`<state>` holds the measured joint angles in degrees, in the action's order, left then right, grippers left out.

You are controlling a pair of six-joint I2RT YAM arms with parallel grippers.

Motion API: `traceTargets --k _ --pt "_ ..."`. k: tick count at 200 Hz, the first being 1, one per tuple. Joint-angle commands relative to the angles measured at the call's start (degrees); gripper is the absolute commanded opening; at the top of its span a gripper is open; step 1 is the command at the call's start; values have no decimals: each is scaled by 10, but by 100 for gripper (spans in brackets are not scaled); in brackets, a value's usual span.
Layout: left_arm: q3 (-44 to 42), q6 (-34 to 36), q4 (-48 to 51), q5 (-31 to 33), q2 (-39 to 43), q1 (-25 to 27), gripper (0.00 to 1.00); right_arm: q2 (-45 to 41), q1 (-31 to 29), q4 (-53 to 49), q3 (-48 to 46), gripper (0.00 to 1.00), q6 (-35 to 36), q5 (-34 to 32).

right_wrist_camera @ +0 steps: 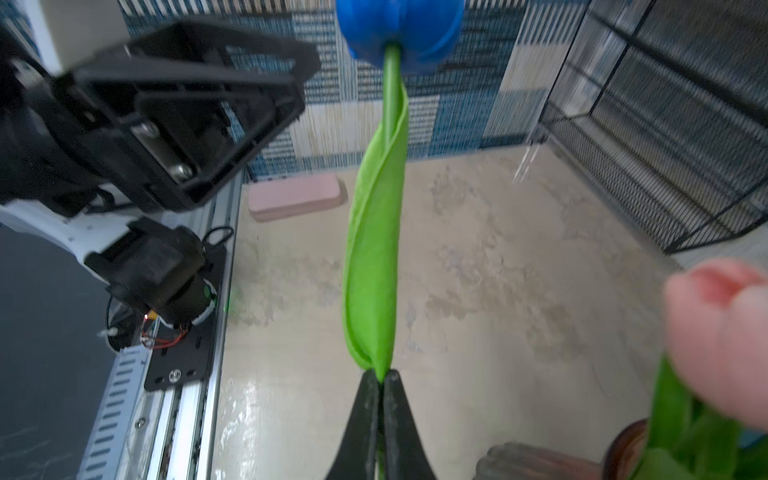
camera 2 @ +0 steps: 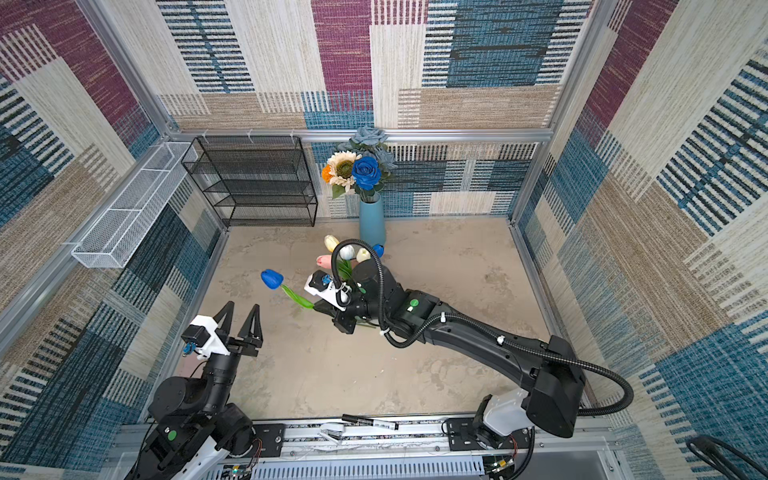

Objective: Arrange the flowers into the vase
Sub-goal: 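Lift the blue tulip and carry it over the pink vase with the right gripper, then lower the blue tulip stem into the pink vase with the right gripper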

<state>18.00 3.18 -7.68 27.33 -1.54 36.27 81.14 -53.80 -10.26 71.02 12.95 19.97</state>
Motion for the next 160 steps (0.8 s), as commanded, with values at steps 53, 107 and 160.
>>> traceTargets --k 53,107,160 --pt "23 15 -97 6 -127 0 66 -86 62 370 2 0 -121 32" --pt "59 13 -176 -96 -325 0 67 -53 114 631 -110 0 -162 -8" --pt "66 21 -217 -115 -395 0 67 12 118 787 -177 0 -130 -19"
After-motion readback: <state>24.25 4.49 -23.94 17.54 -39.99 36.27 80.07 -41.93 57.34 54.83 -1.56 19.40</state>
